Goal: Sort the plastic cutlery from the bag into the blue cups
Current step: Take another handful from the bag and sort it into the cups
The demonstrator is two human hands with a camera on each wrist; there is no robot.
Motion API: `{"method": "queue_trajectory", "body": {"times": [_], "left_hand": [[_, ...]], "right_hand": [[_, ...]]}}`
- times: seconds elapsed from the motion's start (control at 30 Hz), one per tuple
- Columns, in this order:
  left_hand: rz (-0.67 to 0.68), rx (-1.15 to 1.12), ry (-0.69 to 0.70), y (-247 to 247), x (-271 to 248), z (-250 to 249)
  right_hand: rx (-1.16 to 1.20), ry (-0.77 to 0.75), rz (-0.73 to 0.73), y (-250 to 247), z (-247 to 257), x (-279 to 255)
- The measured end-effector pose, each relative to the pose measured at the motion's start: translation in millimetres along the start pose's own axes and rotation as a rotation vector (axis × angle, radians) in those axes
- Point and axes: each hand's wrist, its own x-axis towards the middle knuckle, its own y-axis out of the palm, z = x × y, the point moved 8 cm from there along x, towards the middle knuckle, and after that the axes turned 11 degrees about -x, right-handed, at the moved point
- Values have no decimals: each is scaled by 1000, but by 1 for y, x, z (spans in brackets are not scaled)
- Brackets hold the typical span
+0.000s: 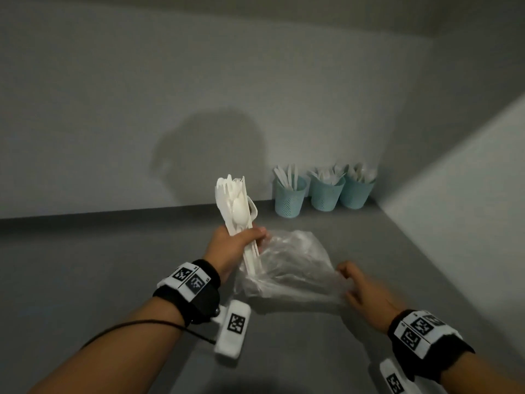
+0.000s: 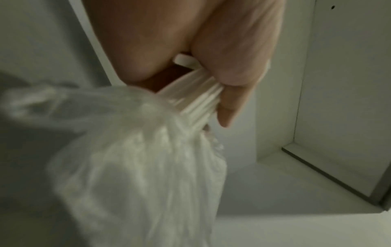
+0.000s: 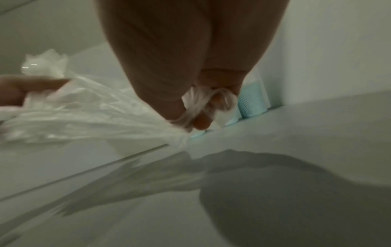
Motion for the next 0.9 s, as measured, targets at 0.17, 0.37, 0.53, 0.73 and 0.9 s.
{"method": "queue_trajectory", "body": {"times": [0.17, 0.37, 0.53, 0.73, 0.9], "left_hand": [[-195, -3, 82, -20, 9, -19], [-137, -293, 40, -16, 7, -36], [67, -228, -76, 25, -9, -10], [112, -96, -41, 64, -25, 7], [131, 1, 72, 94, -46, 8]], "right_hand": [[-266, 58, 2, -10, 11, 0], [-539, -17, 158, 9, 13, 4], [-322, -43, 86, -9, 33, 17], [104, -134, -275, -83, 86, 4], [407, -121, -320, -95, 116, -2]]}}
